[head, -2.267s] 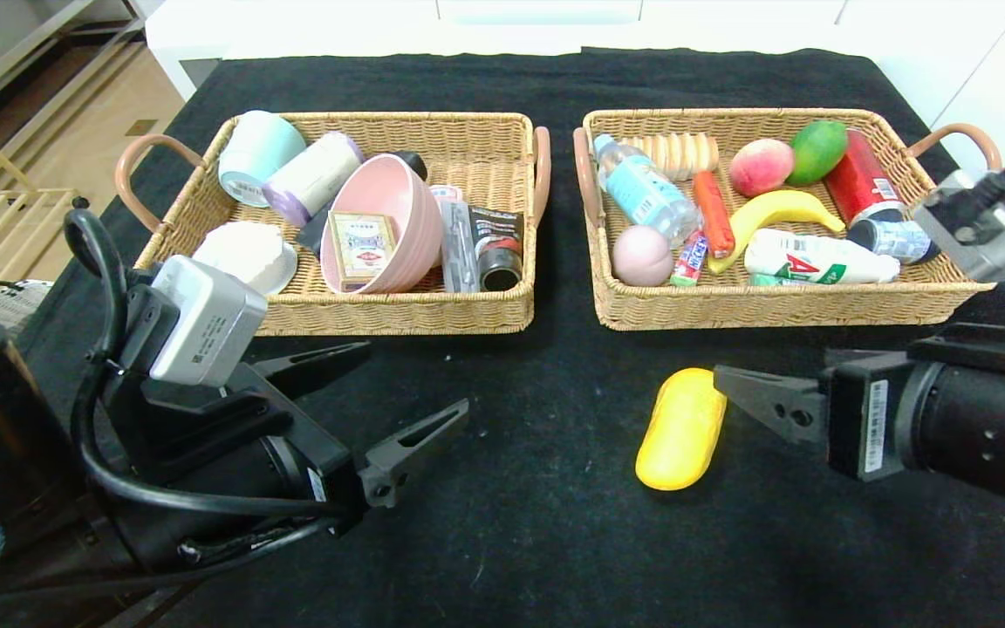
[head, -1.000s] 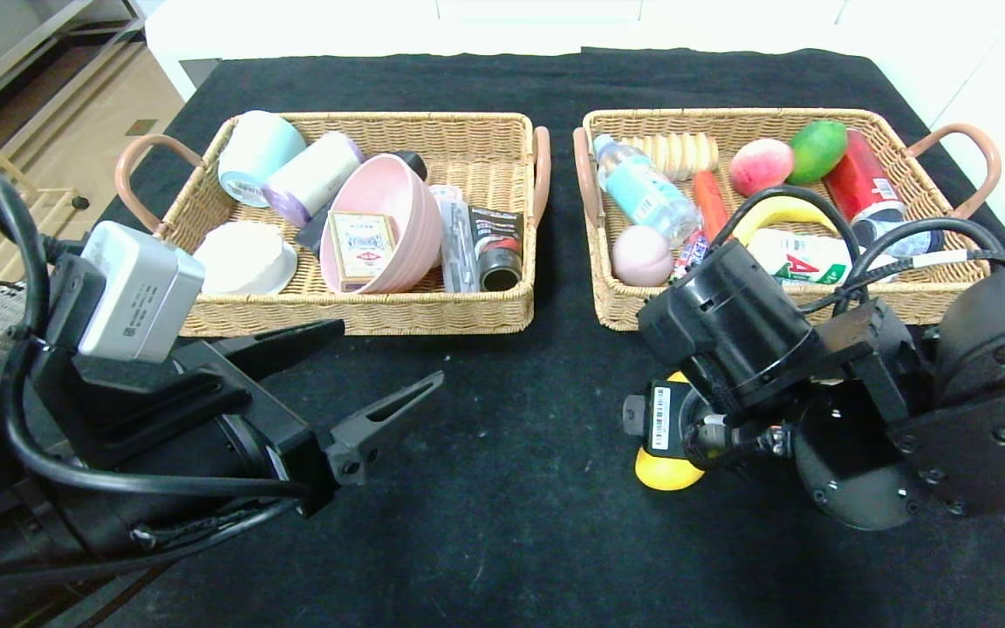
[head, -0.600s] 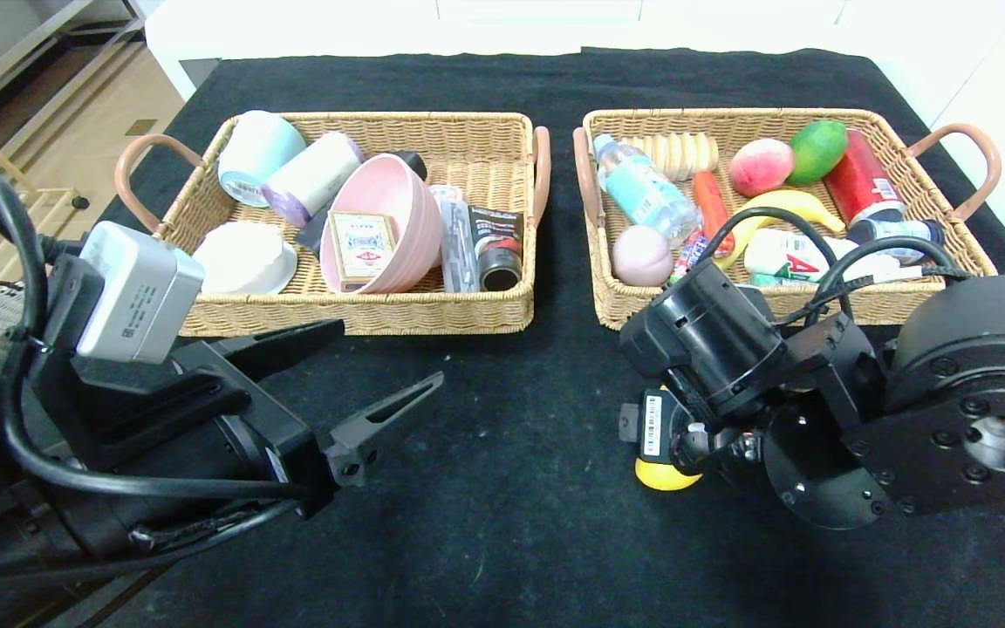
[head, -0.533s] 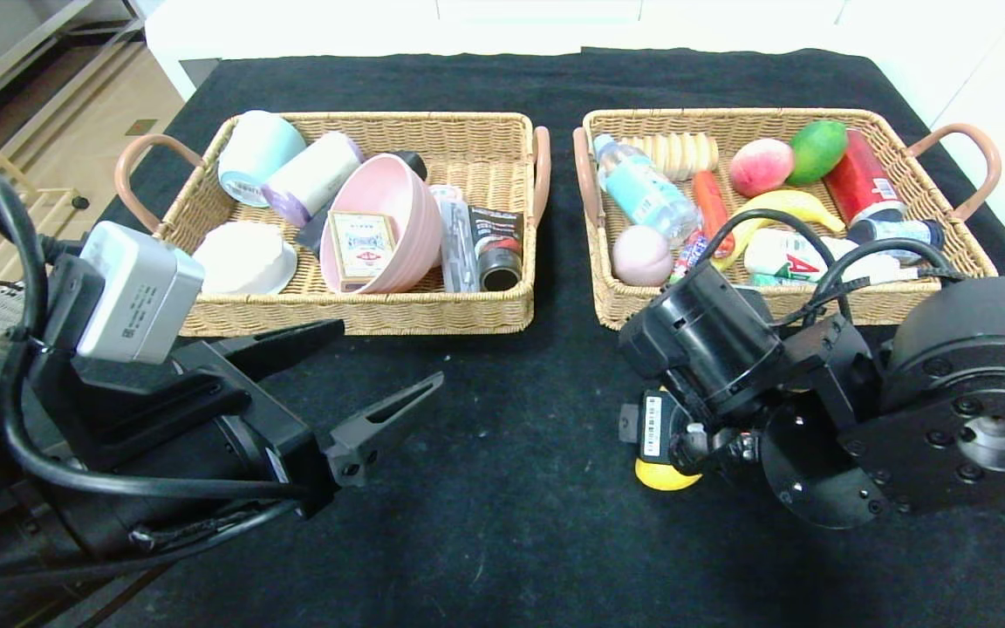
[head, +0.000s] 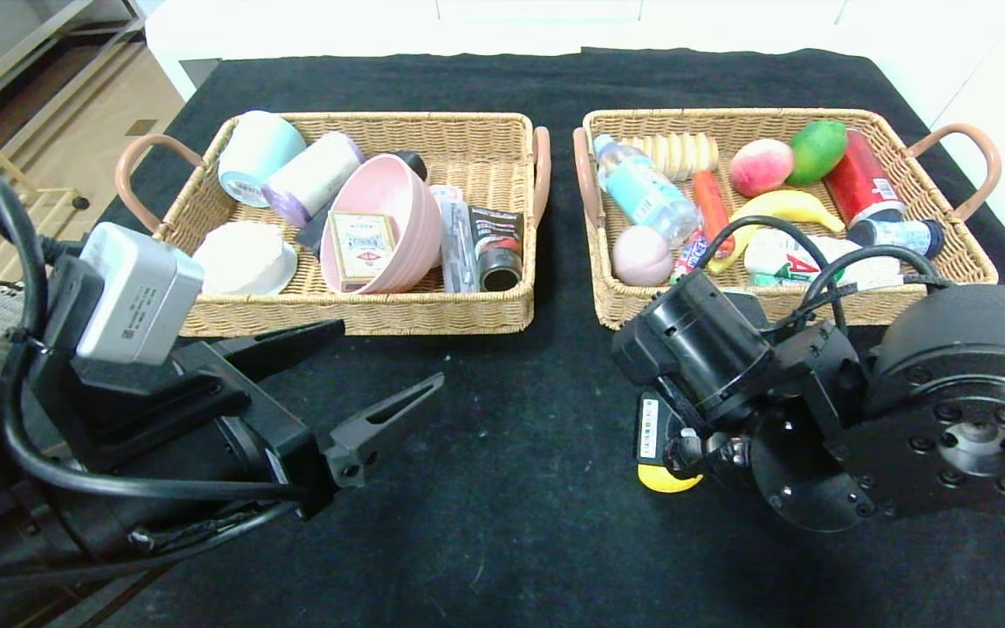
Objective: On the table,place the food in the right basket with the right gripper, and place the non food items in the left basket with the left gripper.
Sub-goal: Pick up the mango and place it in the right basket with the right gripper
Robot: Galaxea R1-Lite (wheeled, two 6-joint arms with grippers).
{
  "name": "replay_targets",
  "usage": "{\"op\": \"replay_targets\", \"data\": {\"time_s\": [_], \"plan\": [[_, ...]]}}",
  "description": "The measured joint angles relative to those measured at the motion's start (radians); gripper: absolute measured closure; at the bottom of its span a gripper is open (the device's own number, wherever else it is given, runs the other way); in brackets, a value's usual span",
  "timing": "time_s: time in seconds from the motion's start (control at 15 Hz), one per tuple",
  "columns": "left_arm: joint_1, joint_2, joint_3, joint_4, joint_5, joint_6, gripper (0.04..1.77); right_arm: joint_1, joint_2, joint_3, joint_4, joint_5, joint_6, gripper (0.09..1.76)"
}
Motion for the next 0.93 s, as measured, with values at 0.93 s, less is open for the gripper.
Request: {"op": "replay_targets", "data": {"time_s": [0.93], "plan": [[-0.002,0.01,-0.001,-0.001,0.0,-0.001,0.09,0.036,-0.038,0.005,0.007,-0.028,-0.017,0.86]]}}
